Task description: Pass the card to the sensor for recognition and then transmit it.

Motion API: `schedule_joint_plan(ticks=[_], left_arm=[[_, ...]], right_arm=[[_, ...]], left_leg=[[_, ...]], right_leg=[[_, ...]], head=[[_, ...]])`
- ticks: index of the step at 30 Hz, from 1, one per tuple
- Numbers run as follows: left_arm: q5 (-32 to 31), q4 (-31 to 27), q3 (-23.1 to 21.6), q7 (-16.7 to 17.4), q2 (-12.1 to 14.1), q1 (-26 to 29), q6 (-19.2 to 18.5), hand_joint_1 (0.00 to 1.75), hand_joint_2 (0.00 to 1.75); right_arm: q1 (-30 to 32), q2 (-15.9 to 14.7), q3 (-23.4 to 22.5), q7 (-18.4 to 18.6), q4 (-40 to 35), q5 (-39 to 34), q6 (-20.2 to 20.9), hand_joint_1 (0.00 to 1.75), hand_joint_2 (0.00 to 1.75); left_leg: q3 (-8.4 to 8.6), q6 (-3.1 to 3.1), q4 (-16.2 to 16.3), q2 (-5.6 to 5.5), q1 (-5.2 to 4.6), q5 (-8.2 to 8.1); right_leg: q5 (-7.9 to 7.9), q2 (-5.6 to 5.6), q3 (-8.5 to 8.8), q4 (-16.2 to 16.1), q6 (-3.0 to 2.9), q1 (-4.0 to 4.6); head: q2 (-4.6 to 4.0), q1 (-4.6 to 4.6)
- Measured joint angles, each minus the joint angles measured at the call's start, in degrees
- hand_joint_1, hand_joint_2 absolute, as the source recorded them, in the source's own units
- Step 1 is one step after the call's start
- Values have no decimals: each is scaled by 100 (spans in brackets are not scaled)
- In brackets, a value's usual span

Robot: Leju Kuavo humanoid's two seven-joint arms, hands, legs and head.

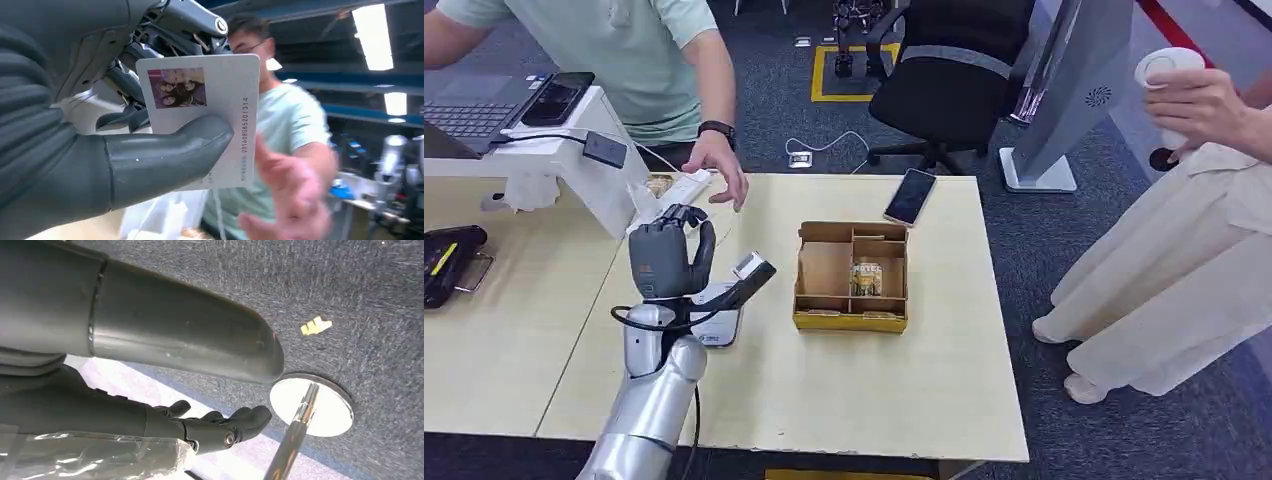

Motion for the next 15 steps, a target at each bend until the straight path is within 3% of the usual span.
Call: schedule_joint_plan(ticks=[11,15], left_arm=[[42,-158,545,-252,-446,-7,0,175,175],[188,-184,560,-90,-485,-9,0,175,175]], right_arm=[[1,15,22,48,-15,0,0,0,0],[3,20,26,52,-17,0,0,0,0]], left_leg=[[-3,0,0,-1,-1,0],[-2,0,0,-1,-1,0]], right_leg=[[0,-3,0,0,0,0],[0,-2,-1,0,0,0]], head=[[0,2],[0,0]])
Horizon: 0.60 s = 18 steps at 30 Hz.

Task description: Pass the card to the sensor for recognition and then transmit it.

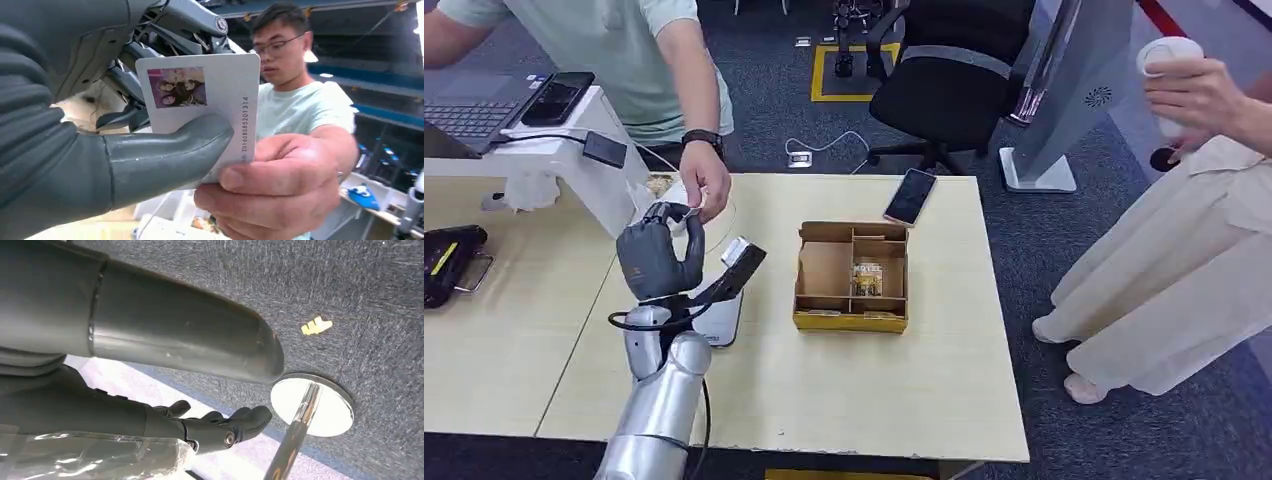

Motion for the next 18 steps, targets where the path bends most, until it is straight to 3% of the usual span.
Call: schedule_joint_plan(ticks=[11,12,13,18], left_arm=[[280,41,-79,-5,-109,-2,0,175,175],[289,59,-83,-20,-120,-3,0,79,175],[301,70,-90,-44,-127,-3,0,0,175],[315,85,-107,-221,-175,-1,0,0,175]], right_arm=[[-7,11,26,13,-2,-83,0,0,0],[-7,11,33,13,-2,-79,0,0,0],[-6,11,41,13,-2,-76,0,0,0],[-5,13,57,13,-2,-66,0,0,0]], left_leg=[[-1,0,0,1,0,0],[-1,0,0,1,0,0],[-1,0,0,1,0,0],[-2,0,0,1,0,0]], right_leg=[[0,2,-4,0,0,0],[0,2,-4,0,0,0],[0,2,-4,0,0,0],[0,2,-4,0,0,0]], head=[[0,2],[0,2],[0,0],[0,0]])
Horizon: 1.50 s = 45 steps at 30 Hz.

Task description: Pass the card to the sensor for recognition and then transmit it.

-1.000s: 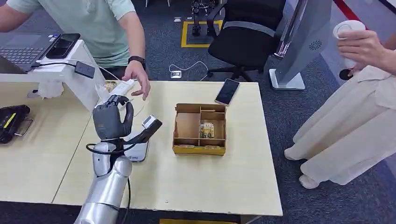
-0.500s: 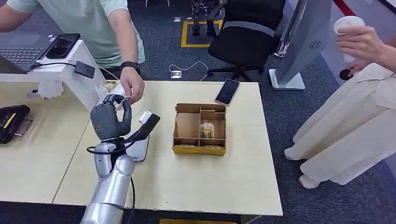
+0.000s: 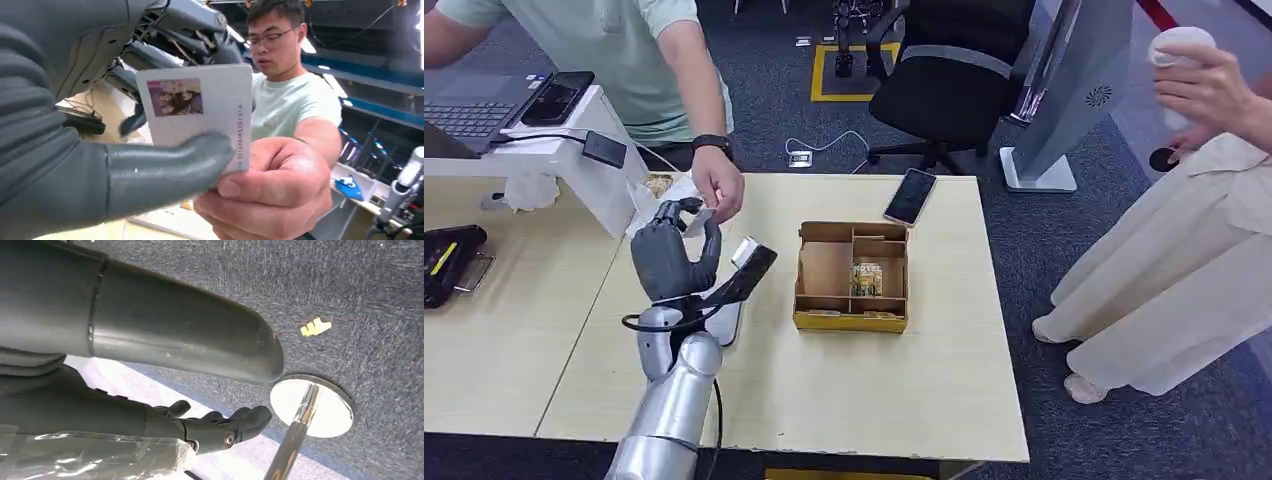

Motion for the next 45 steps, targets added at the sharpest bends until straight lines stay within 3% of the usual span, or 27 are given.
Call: schedule_joint_plan(ticks=[28,37,42,45], left_arm=[[-72,-367,4,-774,-87,65,0,0,175],[20,-551,31,-1167,-68,210,0,0,175],[55,-606,44,-1180,-28,283,0,0,175],[201,-723,-15,-759,81,453,0,0,175]], right_arm=[[-2,0,2,-39,0,66,0,0,0],[1,0,0,-68,2,66,0,0,0],[0,0,0,-81,2,59,0,0,0],[6,0,35,-70,2,-208,0,0,0]], left_leg=[[-2,0,0,-1,1,0],[-5,0,0,-1,1,0],[-5,0,0,-1,1,0],[-1,0,0,0,0,-1]], right_leg=[[0,-3,0,0,0,0],[0,-3,0,0,0,0],[0,-3,1,0,0,0],[0,0,0,0,0,0]], head=[[0,0],[0,0],[0,2],[0,2]])
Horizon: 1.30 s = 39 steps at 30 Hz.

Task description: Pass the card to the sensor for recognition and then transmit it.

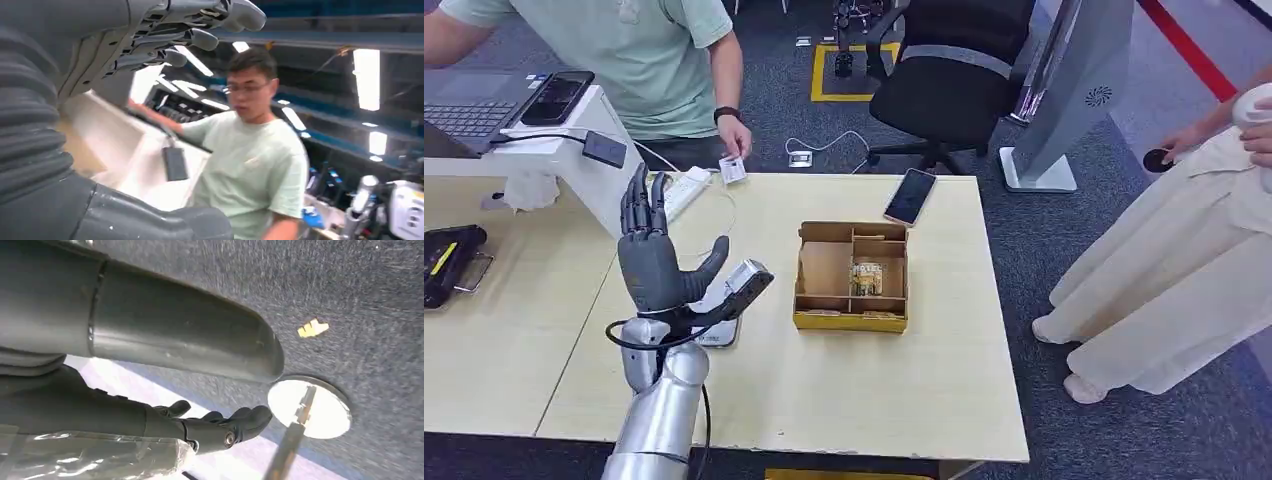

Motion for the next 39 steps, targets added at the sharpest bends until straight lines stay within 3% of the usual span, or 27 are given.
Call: schedule_joint_plan(ticks=[14,26,31,34,35,39], left_arm=[[155,-239,-857,545,912,926,2,0,175],[168,-241,-879,545,933,945,2,0,175],[236,-252,-1113,545,1112,1090,2,0,175],[352,-254,-1526,779,1405,1182,2,0,175],[691,-254,-2215,1269,1884,1186,-208,0,175],[840,-254,-2584,1402,2127,1186,-455,0,175]], right_arm=[[21,0,-32,-175,0,-13,0,0,0],[21,0,-37,-175,0,-15,0,0,0],[21,0,-89,-175,0,-15,0,0,0],[20,-2,-148,-232,2,-4,0,0,0],[14,-2,-223,-289,4,27,0,0,0],[10,-2,-245,-310,4,83,0,0,0]], left_leg=[[-2,0,0,3,0,0],[-2,0,0,3,0,0],[-3,0,0,1,0,0],[-2,0,0,1,1,0],[-2,0,0,1,1,0],[-2,0,-1,2,1,0]], right_leg=[[-1,0,-2,0,1,0],[-1,0,-2,0,1,0],[-1,-1,-2,0,1,0],[-1,-1,-2,0,1,0],[-1,-1,-2,0,1,1],[-1,-1,-2,0,1,1]], head=[[0,-2],[0,-2],[0,-2],[0,0],[0,-2],[0,0]])
